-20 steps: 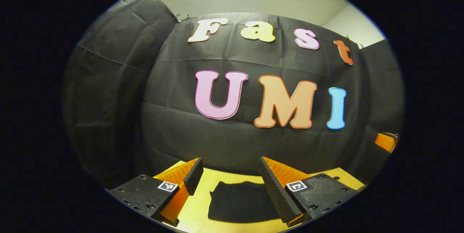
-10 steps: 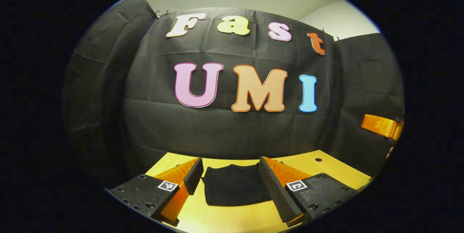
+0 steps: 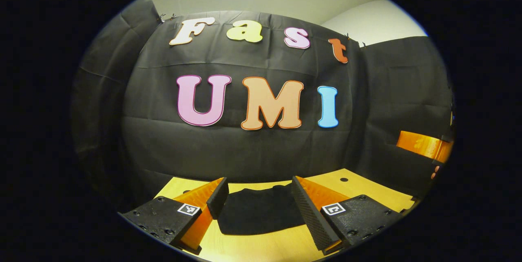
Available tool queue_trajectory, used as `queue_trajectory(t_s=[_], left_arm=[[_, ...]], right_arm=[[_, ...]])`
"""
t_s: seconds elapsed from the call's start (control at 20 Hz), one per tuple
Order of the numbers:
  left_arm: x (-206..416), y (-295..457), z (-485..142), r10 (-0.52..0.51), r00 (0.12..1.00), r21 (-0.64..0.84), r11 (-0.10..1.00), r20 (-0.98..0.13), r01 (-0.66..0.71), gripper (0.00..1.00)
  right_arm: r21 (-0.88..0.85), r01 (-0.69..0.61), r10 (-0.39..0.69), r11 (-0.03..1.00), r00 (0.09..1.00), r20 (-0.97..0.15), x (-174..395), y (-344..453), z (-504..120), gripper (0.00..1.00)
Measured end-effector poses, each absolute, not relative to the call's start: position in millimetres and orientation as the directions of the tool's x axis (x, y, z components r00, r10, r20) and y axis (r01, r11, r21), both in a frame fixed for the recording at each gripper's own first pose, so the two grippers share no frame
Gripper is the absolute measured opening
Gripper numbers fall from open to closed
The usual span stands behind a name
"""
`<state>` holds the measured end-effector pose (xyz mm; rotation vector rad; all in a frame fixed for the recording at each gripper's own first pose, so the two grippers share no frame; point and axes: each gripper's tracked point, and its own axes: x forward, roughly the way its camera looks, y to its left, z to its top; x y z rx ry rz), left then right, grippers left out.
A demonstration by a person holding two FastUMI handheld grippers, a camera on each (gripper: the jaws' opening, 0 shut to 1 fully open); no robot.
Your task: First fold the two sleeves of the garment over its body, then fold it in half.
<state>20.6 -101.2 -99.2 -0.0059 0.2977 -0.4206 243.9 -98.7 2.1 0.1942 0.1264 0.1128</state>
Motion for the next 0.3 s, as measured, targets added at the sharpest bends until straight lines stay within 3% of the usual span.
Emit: queue_trajectory(t_s=[0.3], left_arm=[[15.3, -90.9, -100.0, -0.381, 0.877, -0.078, 0.924, -0.292, 0.375, 0.93]], right_arm=[[0.222, -0.109, 0.137, 0.969, 0.983, -0.119, 240.7, -97.5, 3.2, 0.97]])
